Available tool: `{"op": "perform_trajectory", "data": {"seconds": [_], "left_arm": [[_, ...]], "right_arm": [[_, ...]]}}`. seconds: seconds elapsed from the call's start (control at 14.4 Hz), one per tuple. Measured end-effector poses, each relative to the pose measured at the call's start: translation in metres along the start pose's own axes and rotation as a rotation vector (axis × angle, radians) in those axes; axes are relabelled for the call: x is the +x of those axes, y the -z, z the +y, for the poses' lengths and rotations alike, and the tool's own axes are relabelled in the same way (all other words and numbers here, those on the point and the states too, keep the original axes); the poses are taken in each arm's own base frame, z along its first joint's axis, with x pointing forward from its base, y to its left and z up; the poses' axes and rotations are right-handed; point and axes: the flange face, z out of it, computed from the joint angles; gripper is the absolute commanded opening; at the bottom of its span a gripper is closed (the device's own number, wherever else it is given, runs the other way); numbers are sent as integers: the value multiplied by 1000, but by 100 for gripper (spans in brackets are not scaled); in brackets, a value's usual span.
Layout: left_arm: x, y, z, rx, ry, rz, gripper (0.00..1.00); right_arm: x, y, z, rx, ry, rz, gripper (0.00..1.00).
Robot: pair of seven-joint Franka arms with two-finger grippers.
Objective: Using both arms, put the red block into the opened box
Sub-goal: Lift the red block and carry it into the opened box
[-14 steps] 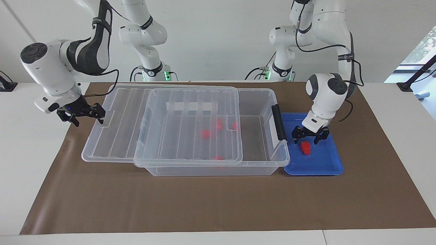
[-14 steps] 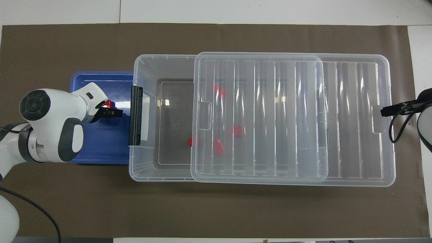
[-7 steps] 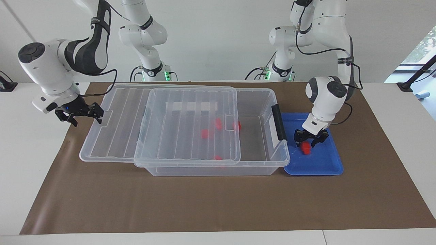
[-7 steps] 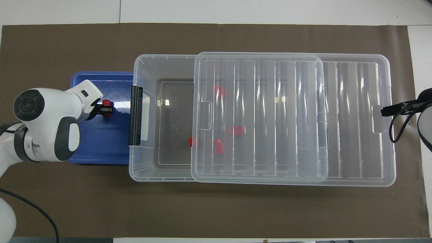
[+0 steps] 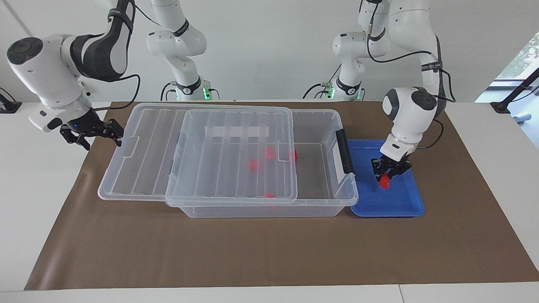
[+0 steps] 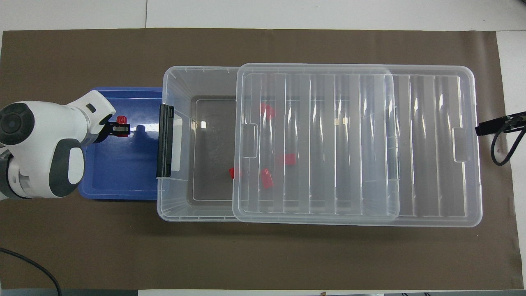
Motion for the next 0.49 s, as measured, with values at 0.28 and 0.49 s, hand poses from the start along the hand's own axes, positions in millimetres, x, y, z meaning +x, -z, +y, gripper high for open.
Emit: {"op": "perform_trajectory", "data": {"seconds": [0.28, 0.49], "left_arm": [[-7, 79, 18, 1, -31, -4, 0], [-8, 96, 73, -6, -98, -4, 0]], "right_arm": [[-5, 21, -30, 15, -29, -55, 100], [-11, 30, -35, 16, -49, -49, 100]]}}
